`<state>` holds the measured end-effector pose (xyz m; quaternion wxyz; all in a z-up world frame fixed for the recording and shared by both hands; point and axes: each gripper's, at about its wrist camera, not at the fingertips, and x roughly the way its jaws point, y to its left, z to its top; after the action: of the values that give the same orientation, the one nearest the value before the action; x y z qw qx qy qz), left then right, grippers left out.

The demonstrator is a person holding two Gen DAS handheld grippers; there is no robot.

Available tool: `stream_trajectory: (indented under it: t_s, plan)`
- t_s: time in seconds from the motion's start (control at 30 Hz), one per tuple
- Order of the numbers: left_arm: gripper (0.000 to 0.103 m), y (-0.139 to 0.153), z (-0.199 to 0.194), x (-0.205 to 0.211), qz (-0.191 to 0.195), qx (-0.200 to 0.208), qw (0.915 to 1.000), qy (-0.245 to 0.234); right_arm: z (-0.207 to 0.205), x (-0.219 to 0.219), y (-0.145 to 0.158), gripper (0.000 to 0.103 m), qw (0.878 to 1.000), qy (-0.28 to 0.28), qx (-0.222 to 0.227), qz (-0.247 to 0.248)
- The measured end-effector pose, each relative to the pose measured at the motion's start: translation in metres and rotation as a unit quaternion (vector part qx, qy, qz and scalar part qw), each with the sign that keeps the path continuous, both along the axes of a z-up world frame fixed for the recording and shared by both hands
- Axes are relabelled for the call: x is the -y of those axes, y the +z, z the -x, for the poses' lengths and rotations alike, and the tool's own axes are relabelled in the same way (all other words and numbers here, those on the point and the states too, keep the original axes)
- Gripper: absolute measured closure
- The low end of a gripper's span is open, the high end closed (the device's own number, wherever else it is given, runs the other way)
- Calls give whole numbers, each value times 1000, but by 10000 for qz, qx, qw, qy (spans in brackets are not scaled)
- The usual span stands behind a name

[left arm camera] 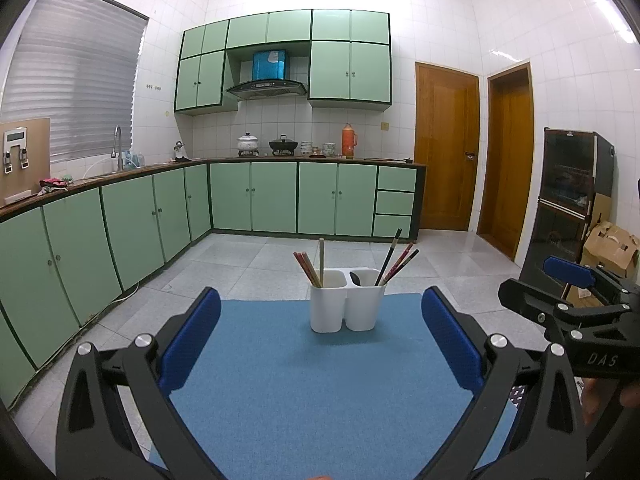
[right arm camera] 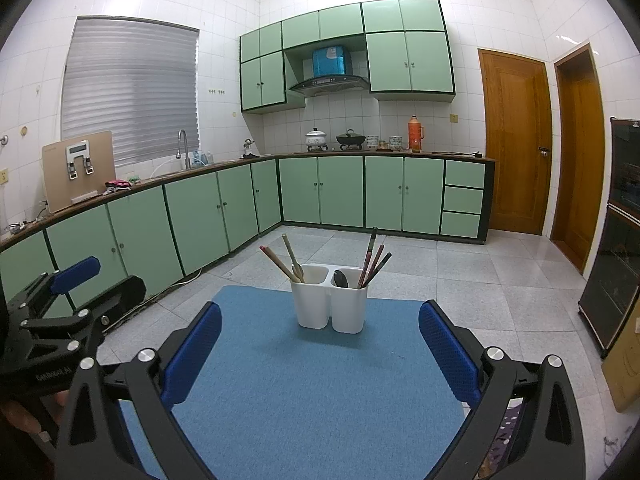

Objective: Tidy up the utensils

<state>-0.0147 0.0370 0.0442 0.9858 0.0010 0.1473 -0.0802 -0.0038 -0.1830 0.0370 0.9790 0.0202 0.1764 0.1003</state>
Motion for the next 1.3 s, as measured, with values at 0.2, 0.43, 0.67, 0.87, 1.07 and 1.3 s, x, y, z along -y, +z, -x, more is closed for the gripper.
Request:
stream_trajectory:
  t_s: [0.2,0.43,0.67,0.87,1.07,1.3]
  plan:
    - [6,1,1,0,3,2,10000,8,0,-1,0,6,10000,-5,-5,3]
    - [6,1,1,0,-2,8,10000,15,0,-1,0,6,10000,-1,2,8]
    - [6,3,1,0,-19,24,10000,25,0,-2,0,6,10000,2,-2,12]
    - [6,5,2,-1,-12,19,10000,29,0,-2,0,6,10000,1,-9,10]
    - [6,6,3,-3,-8,12,10000,45,0,-3,0,6,10000,0,-13,12]
    - [6,6,3,-3,-10,10,10000,43,0,-4,-1,6,10000,3,-16,10]
